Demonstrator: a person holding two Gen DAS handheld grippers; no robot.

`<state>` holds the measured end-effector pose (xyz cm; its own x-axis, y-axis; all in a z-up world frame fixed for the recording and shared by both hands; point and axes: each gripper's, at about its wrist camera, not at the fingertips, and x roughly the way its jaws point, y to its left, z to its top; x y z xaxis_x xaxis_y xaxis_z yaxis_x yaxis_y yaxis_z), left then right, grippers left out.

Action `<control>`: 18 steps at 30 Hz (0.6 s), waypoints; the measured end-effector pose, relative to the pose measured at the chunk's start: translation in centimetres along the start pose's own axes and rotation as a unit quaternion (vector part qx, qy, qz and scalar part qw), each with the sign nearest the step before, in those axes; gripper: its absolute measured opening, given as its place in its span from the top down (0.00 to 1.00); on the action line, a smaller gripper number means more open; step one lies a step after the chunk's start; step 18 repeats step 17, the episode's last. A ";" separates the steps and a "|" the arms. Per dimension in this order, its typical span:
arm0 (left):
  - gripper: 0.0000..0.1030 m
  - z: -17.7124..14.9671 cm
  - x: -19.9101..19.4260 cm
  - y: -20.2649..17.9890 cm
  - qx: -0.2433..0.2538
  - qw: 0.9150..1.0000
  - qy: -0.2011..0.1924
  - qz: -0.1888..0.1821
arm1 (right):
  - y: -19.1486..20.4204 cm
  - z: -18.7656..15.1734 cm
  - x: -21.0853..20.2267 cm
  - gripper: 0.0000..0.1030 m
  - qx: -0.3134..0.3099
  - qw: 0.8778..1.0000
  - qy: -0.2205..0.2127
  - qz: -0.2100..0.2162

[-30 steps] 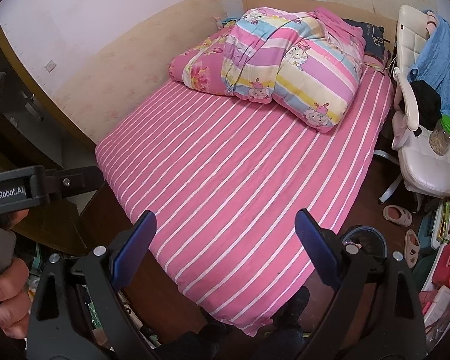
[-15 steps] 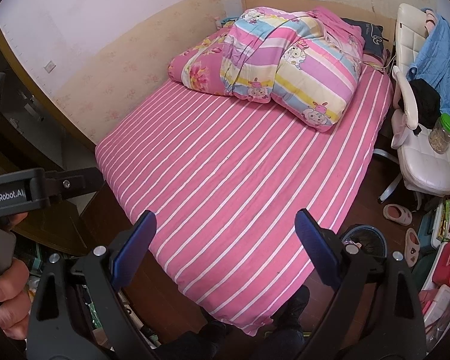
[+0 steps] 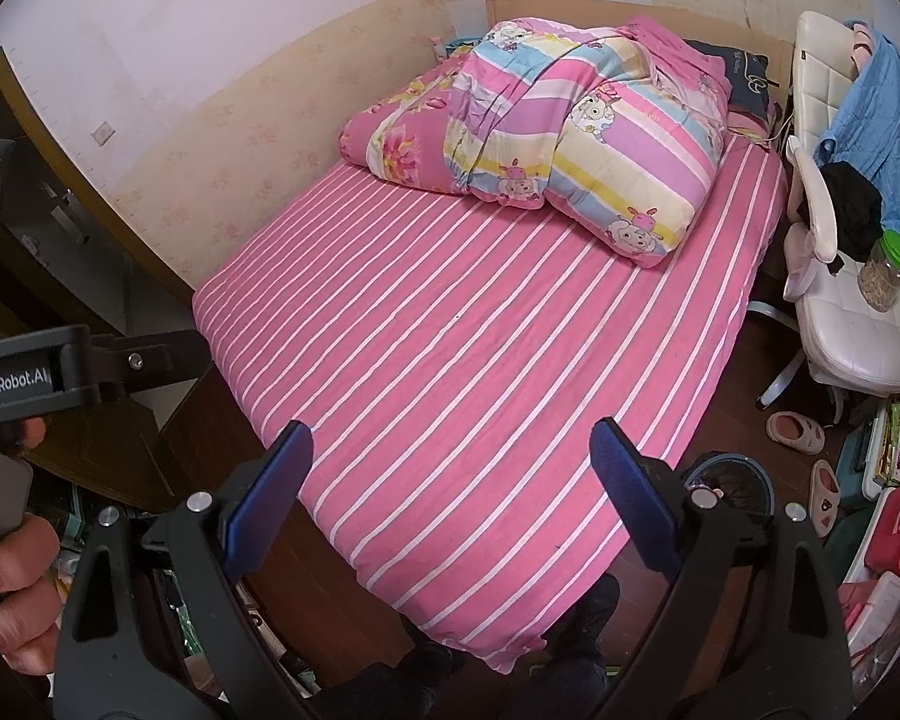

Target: Collect trash

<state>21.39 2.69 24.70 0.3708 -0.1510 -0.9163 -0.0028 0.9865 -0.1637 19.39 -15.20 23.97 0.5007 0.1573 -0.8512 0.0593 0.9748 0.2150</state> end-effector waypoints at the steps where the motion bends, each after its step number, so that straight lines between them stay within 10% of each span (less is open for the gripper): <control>1: 0.05 0.0 -0.1 0.0 0.001 1.000 -0.005 -0.003 | -0.1 0.0 0.0 0.10 -0.001 1.000 -0.001 0.000; 18: 0.06 -0.1 -1.2 -1.0 0.011 0.999 -0.034 -0.003 | 0.1 -0.1 -0.1 0.10 0.003 1.000 -0.003 -0.002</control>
